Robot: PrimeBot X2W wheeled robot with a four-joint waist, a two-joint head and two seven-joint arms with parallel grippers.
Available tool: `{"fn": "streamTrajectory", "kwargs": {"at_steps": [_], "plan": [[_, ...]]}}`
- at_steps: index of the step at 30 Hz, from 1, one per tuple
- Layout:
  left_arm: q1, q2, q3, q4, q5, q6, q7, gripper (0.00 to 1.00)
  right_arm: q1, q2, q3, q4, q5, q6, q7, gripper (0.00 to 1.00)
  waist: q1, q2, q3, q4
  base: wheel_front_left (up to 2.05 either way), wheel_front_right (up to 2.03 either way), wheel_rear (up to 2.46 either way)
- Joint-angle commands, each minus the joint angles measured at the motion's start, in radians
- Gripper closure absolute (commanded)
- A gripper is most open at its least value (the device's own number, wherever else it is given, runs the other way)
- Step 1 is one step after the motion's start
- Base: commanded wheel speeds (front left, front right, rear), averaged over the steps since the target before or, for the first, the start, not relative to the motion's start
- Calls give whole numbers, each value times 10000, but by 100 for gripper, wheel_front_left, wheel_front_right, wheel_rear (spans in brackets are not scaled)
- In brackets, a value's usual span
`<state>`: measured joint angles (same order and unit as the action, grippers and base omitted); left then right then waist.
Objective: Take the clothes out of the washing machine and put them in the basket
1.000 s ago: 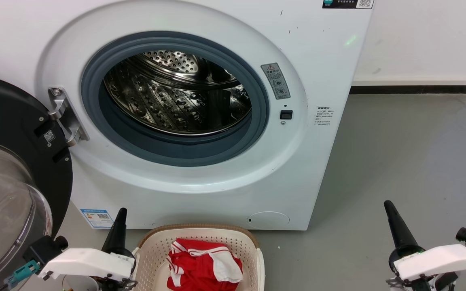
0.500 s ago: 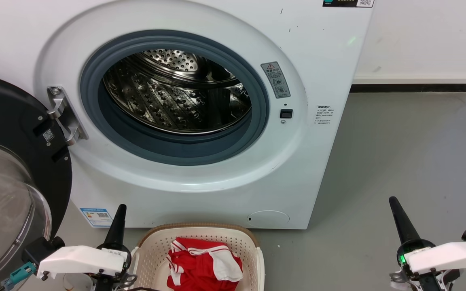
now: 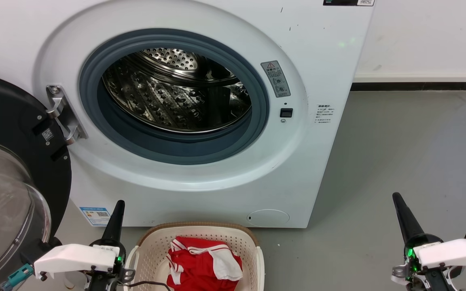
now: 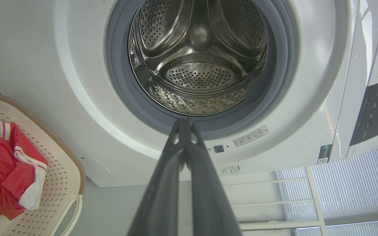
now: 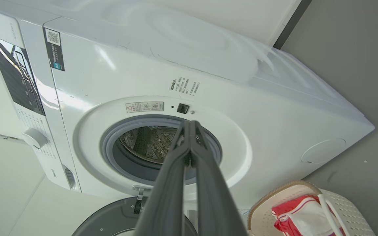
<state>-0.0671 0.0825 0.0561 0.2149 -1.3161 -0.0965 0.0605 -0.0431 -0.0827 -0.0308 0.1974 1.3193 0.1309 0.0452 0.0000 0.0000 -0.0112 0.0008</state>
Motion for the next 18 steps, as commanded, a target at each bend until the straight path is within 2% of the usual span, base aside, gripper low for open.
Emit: {"fn": "streamTrajectory", "kwargs": {"at_steps": [1,18], "plan": [[-216,-33,83,-23,-231,-52,65,100,-285,-37,-54,7,270,-1,28,100,0,0,6,0,0,0,0],[-333,-170,343,146,-1551,-207,306,100,-502,2,-238,221,1722,-2,192,100,0,0,66,-4,0,0,0]]}}
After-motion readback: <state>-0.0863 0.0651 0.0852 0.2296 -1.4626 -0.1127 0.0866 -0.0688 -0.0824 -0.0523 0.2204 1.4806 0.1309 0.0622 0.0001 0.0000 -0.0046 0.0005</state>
